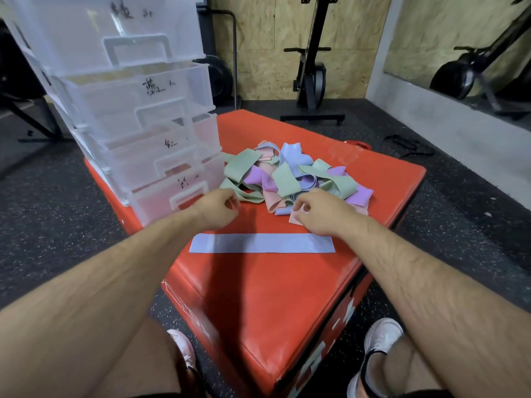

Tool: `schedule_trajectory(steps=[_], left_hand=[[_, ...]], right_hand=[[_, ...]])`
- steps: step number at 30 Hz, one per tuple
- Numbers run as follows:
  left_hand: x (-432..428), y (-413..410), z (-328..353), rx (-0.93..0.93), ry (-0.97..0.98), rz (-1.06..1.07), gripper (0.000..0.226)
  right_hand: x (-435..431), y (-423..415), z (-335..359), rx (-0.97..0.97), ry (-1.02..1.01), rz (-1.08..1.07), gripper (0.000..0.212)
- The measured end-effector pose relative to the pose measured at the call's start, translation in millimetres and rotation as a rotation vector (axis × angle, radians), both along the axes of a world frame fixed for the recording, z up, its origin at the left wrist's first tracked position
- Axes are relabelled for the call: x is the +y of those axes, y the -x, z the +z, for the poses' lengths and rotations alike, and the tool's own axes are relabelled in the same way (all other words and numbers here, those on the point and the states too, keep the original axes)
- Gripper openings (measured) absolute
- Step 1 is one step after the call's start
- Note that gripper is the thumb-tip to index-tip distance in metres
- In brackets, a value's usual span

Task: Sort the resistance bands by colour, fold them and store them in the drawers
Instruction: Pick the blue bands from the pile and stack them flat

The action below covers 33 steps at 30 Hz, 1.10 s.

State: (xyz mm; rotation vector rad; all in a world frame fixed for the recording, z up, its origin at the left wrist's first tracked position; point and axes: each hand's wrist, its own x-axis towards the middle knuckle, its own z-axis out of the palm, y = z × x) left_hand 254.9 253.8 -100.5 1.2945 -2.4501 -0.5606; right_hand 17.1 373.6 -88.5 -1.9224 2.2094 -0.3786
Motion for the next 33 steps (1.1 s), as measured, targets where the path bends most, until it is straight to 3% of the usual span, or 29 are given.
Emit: schedule_trajectory(steps=[5, 13, 19, 21, 23, 26, 31, 33], left_hand=[[6, 54, -1, 0.097, 0.031, -0.190, 0.012], [3, 101, -4, 0.164, 0.068, -0.271, 0.033], [-1, 109, -12, 0.029, 0.044, -0.294, 0.042], [-1, 109, -13, 0.016, 0.061, -0.283, 0.039], [-1, 109, -12, 0.008, 0.056, -0.247, 0.039], [-1, 108, -6, 0.017, 0.045, -0.183, 0.036], [1, 100, -5, 0.048, -0.045, -0.178, 0.047], [5, 99, -2, 0.065, -0.049, -0.161, 0.050]], right_hand=[[-16, -6, -6, 0.109, 0.038, -0.003, 0.025], [-34, 11, 2, 0.218, 0.120, -0.093, 0.022], [-47, 27, -4, 0.245, -0.051, -0.130, 0.024], [-48, 26, -2, 0.247, -0.070, -0.145, 0.015], [-50, 24, 0, 0.205, -0.039, -0.172, 0.010], [-52, 25, 0, 0.120, 0.075, -0.196, 0.022], [-50, 30, 6, -0.195, 0.381, -0.175, 0.022], [-46, 30, 10, -0.229, 0.466, -0.106, 0.031]])
